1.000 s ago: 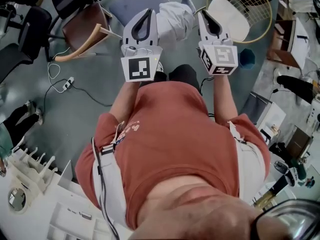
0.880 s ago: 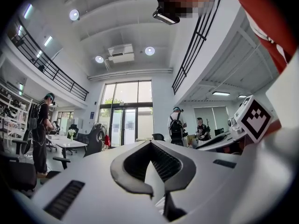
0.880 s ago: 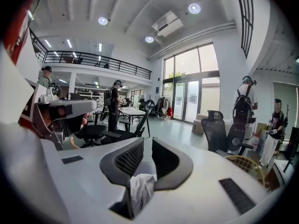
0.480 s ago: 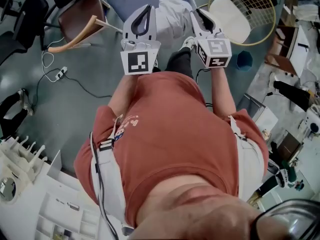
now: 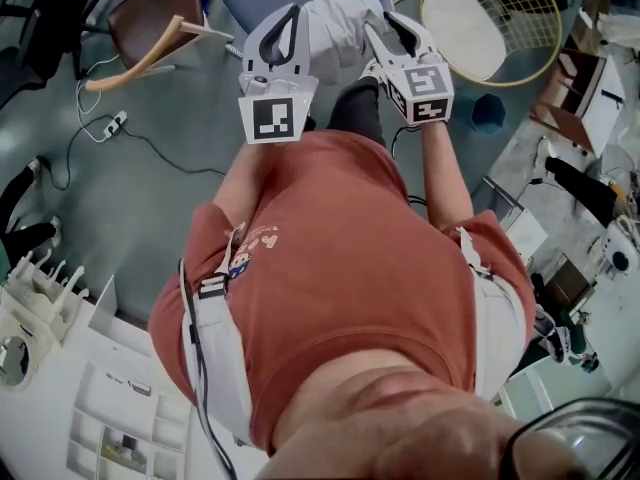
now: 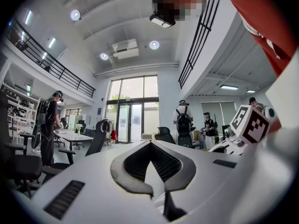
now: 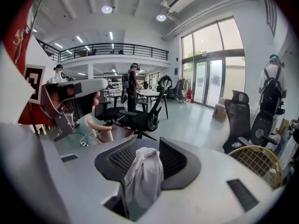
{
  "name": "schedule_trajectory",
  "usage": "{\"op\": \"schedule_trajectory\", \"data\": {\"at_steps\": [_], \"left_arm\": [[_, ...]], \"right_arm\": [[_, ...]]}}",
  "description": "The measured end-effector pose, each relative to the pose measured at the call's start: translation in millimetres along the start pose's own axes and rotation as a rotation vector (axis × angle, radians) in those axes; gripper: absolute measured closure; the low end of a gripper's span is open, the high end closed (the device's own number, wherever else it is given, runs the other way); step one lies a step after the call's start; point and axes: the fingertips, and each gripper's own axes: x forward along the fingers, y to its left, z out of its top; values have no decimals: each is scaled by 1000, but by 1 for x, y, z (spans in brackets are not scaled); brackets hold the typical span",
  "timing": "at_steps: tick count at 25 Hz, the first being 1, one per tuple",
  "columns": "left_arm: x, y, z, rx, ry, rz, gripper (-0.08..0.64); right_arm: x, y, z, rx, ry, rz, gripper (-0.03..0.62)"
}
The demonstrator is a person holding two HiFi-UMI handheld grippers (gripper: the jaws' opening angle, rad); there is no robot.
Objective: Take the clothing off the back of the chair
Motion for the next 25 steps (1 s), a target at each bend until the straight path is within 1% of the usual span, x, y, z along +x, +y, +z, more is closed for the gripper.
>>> {"op": "schedule_trajectory", "data": {"at_steps": [1,3,5,10,14,16,18,25], "left_arm": [[1,-1,-2,1,3,-1,546],[4,-1,-6,-1,12,0,546],[5,-1,-9,-1,20,-2,546],[6,-1,-10,-3,22,4,546],[6,0,-12,-6,31,8,546],[5,1,-15,-3,41,9,546],[5,2,-17,-4,48,12,546],[6,4,-21,-8,55,16,546]], "right_arm": [[3,0,-5,-1,14,12,423],[9,0,-14,0,42,44,367],[14,1,-23,1,70,85,328],[22,6,-48,-28,171,196,259],[29,10,-69,-46,272,256,209],[32,13,-78,-62,317,278,200],[36,15,-82,-79,340,288,197],[43,21,-80,-152,332,283,196]]}}
